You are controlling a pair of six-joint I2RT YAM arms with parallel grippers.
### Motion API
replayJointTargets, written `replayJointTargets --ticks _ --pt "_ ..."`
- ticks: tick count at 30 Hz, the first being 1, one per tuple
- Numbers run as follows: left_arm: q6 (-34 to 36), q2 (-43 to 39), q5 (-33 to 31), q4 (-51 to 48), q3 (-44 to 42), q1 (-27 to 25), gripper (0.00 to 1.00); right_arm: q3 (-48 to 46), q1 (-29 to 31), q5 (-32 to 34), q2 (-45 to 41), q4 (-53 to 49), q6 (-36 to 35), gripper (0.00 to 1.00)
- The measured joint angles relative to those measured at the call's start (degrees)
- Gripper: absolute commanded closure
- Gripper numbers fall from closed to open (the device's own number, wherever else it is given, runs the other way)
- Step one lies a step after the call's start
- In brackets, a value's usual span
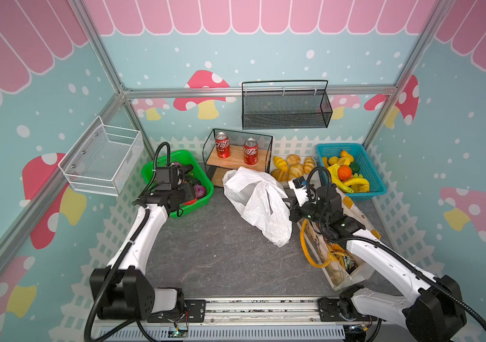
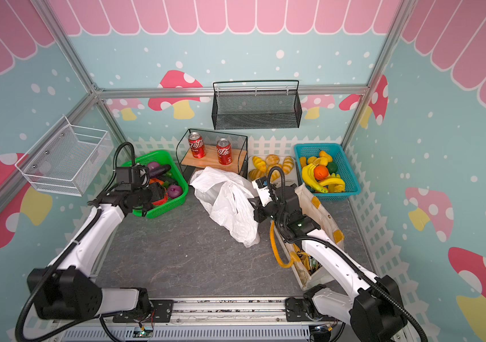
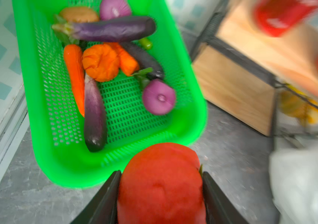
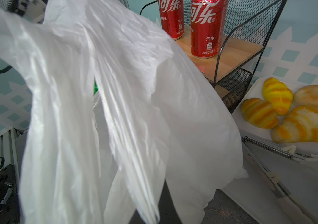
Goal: Place the mixed food into the grocery bags and tie them
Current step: 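Carry the tomato into the white plastic bag with the left gripper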
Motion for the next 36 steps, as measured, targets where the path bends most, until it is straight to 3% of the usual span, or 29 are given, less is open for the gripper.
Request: replayJointTargets --ticks 3,6,12,25,36 --pt "-1.8 -10.5 0.2 1.7 -6.9 -8.1 0.55 0.0 0.0 0.7 0.0 0.0 -0.3 1.0" --pt "-4.1 -15.5 1.6 4.6 -10.2 -16.1 0.55 0.0 0.0 0.7 0.0 -0.1 -0.9 1.0" --pt "-7.1 -12.0 4.6 14.8 -8.9 -26.3 0.55 0.1 0.0 -1.2 -0.4 -1.2 -1.6 1.0" --pt "-6.8 6.2 -0.5 29.2 -2.8 -30.4 0.51 0.0 0.0 -7.2 -6.5 -4.2 -5.0 1.0" --pt "-10.8 12.5 -1.5 37.2 -2.9 -30.4 0.53 -1.4 0.0 -9.4 -6.5 -4.4 -5.4 1.0"
